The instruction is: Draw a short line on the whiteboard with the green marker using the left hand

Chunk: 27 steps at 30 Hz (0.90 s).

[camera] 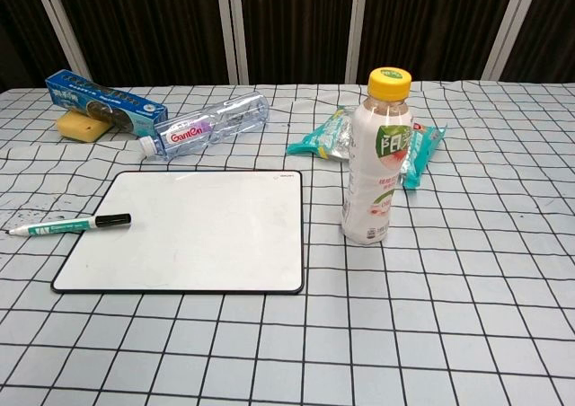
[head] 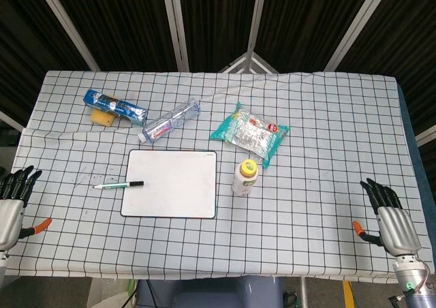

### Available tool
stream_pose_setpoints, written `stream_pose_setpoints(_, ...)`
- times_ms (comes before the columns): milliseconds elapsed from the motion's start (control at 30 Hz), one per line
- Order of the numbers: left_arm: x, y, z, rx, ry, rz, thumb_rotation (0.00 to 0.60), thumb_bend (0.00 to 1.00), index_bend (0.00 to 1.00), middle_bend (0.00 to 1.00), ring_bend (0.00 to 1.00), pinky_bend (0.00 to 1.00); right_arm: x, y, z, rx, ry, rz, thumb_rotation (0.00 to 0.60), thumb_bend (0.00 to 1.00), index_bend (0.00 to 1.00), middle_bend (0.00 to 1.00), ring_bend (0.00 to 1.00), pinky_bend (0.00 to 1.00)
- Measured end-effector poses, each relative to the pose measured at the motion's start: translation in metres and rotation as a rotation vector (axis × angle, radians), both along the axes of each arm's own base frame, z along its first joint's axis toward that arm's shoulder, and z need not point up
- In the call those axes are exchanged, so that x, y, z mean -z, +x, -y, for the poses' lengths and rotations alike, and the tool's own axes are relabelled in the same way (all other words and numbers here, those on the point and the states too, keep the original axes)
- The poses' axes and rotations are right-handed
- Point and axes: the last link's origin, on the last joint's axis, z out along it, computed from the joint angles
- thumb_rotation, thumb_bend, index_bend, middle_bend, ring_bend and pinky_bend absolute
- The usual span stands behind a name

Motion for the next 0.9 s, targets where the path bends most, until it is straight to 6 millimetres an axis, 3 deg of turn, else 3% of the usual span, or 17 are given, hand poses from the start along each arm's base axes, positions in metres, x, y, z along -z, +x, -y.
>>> stream_pose_setpoints(400, 0.001, -0.001, -0.001, -0.016, -0.007, -0.001, 0.6, 0.13, 0.0, 0.0, 0.0, 0.0, 0.0, 0.0, 0.0, -0.001, -0.002, 0.005, 0.6, 0.35, 0.0, 0.0, 0.0, 0.0)
stream_pose_setpoints(533, 0.002, 0.0, -0.008, -0.028, -0.023, 0.004, 0.6, 0.13, 0.1, 0.0, 0.0, 0.0, 0.002, 0.001, 0.0, -0.002, 0.003, 0.005, 0.6, 0.35, 0.0, 0.0, 0.0, 0.0)
stream_pose_setpoints(767, 0.014, 0.01, -0.047, -0.072, -0.051, -0.005, 0.6, 0.22, 0.27, 0.0, 0.0, 0.0, 0.002, 0.001, 0.0, -0.003, 0.003, 0.008, 0.6, 0.35, 0.0, 0.0, 0.0, 0.0)
stream_pose_setpoints(900, 0.033, 0.02, -0.075, -0.091, -0.081, -0.015, 0.6, 0.29, 0.38, 0.0, 0.0, 0.0, 0.001, 0.001, 0.0, -0.003, 0.003, 0.01, 0.6, 0.35, 0.0, 0.0, 0.0, 0.0)
